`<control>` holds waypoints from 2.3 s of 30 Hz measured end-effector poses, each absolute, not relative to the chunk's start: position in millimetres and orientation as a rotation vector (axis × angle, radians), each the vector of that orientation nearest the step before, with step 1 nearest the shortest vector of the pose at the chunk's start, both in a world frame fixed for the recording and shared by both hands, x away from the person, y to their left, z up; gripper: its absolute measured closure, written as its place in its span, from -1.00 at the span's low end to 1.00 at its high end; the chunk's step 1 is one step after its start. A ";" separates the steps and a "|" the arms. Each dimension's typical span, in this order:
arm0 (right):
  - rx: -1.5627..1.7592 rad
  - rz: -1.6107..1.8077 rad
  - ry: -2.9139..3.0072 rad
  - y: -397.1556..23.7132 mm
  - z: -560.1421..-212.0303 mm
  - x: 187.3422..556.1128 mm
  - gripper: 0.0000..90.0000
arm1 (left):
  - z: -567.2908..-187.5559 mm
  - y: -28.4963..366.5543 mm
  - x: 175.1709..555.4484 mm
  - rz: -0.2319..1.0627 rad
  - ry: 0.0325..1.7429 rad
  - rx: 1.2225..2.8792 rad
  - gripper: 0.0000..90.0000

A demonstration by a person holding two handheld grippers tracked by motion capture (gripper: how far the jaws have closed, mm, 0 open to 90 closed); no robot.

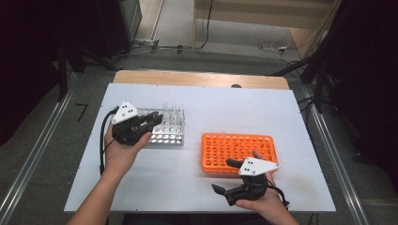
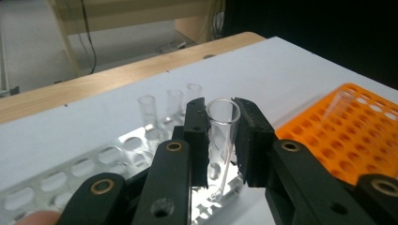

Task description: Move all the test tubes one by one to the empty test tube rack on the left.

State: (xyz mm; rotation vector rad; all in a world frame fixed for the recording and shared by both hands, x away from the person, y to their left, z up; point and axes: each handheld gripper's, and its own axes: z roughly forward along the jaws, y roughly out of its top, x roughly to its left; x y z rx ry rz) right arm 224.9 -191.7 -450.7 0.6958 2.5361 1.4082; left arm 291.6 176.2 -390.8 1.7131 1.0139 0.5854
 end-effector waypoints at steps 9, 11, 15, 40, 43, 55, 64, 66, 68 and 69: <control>0.702 1.422 2.521 -194.9 -449.9 224.0 -0.92 | -388.9 185.1 331.9 0.657 1.101 1.687 0.68; 0.705 1.428 2.526 -196.1 -450.1 223.9 -0.92 | -389.1 184.9 338.4 0.666 1.110 1.678 0.68; 0.707 1.425 2.529 -197.8 -450.7 224.1 -0.92 | -390.9 181.6 350.3 0.689 1.129 1.677 0.69; 0.712 1.439 2.508 -205.7 -449.3 225.2 -0.92 | -434.6 169.7 370.9 0.651 1.248 1.768 0.65; 0.726 1.447 2.504 -206.1 -449.2 226.6 -0.91 | -434.5 169.5 370.2 0.630 1.235 1.782 0.48; 0.810 1.435 2.460 -206.8 -447.3 238.5 -0.89 | -433.5 176.9 345.4 0.504 1.230 1.677 -0.45; 0.883 1.347 2.420 -205.4 -443.5 260.5 -0.79 | -426.1 166.6 307.8 0.432 1.140 1.669 -0.78; 0.889 1.336 2.414 -203.3 -444.1 265.6 -0.78 | -424.8 164.4 298.8 0.416 1.115 1.666 -0.84; 0.893 1.323 2.415 -201.8 -445.4 271.8 -0.77 | -423.4 162.1 289.0 0.407 1.085 1.663 -0.88; 0.900 1.314 2.416 -201.2 -445.9 273.7 -0.76 | -422.6 160.7 283.9 0.409 1.074 1.663 -0.88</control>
